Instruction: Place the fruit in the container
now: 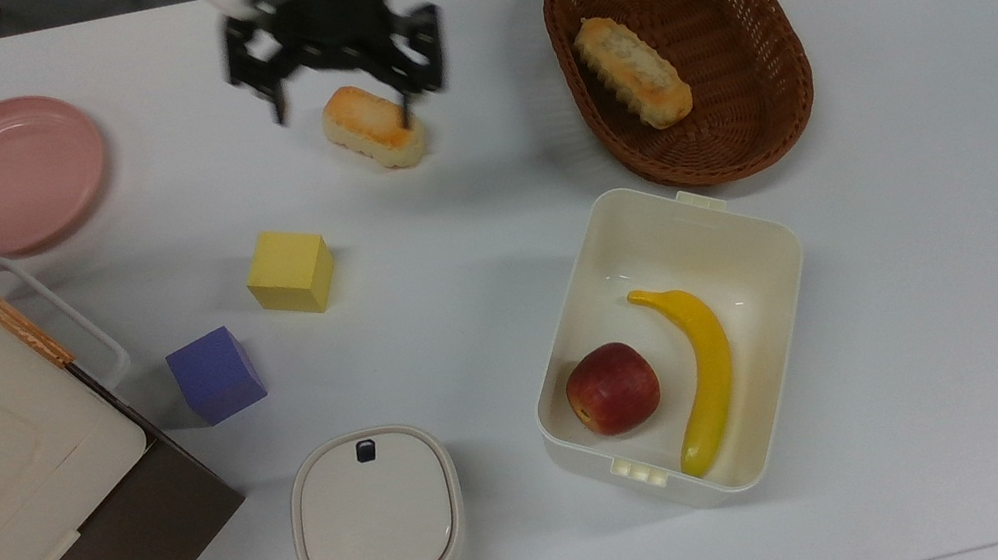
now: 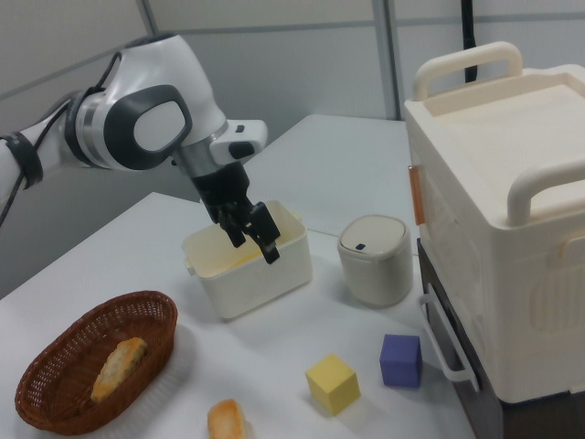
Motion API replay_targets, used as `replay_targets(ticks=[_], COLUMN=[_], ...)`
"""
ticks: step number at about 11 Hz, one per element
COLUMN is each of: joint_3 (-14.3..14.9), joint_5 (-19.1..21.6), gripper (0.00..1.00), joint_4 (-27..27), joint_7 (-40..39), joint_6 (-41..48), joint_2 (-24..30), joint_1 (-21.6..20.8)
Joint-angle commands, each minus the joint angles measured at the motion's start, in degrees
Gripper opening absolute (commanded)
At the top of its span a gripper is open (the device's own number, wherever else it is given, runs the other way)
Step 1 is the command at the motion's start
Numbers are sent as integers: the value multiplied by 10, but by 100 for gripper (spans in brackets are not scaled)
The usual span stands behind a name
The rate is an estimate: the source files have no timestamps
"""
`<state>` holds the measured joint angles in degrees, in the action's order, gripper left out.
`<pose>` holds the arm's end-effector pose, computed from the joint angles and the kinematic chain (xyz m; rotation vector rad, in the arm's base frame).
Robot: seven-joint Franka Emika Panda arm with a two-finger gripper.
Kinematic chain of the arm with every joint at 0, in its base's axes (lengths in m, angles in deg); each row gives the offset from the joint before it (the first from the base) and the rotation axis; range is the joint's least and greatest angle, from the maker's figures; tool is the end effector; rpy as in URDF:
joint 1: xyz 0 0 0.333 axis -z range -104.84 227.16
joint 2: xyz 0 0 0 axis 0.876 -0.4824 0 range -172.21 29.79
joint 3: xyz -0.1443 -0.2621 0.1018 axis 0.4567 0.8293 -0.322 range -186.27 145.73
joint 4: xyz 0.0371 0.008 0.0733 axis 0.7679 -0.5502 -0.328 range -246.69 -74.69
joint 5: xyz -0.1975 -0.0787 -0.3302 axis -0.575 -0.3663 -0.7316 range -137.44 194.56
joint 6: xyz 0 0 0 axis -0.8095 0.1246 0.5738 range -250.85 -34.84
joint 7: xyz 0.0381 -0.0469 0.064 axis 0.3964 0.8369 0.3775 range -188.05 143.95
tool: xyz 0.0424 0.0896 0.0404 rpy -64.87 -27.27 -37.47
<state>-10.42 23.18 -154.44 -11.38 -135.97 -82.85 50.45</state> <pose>0.6304 0.0116 0.5749 3.0110 -0.2321 0.1480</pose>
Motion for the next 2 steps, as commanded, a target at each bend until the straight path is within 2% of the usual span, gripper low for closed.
replay_targets(ticks=[1,2], joint_3=[-7,-6], joint_5=[2,4], gripper=[100,100], joint_4=[-45,-44], joint_7=[-48,-54], joint_6=[50,61], joint_2=[64,65], joint_1=[41,43])
